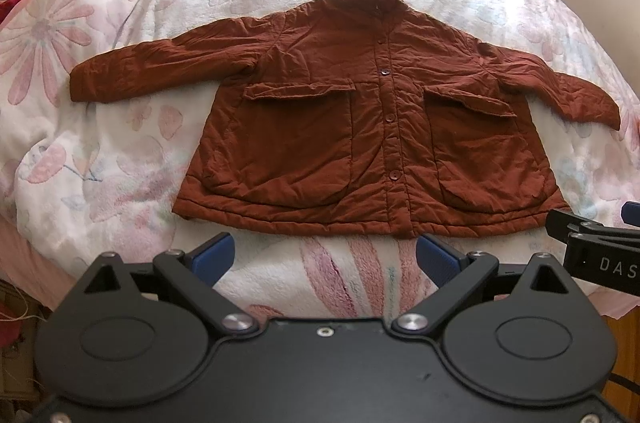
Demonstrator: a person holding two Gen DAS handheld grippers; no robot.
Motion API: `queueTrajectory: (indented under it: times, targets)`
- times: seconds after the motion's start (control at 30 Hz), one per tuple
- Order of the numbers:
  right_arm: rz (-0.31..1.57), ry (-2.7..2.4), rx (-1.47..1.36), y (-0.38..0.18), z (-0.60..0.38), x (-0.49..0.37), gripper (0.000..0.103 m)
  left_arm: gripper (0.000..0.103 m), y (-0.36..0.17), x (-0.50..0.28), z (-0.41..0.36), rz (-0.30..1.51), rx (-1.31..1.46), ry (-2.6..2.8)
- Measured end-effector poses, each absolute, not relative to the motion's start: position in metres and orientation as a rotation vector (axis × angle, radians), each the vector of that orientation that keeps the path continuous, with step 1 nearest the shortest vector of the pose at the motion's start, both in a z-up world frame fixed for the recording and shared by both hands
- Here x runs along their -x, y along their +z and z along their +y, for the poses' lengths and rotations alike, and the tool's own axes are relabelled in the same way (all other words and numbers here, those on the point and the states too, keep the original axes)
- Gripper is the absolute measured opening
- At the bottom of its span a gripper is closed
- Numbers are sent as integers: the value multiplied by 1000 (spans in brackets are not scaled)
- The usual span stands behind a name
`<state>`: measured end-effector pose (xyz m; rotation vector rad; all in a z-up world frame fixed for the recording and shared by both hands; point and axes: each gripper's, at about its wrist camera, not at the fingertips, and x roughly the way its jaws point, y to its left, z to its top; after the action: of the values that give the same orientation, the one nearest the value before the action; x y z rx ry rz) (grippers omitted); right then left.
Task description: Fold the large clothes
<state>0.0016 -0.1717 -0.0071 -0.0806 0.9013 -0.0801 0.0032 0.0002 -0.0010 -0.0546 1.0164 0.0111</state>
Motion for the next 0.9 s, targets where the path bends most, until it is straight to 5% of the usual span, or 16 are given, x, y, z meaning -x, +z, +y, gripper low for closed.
queueTrajectory:
  times: [0.9]
  targets:
    - [910, -83, 76, -8, -172, -2, 103, 100, -2, -4, -1, 1022, 54, 8]
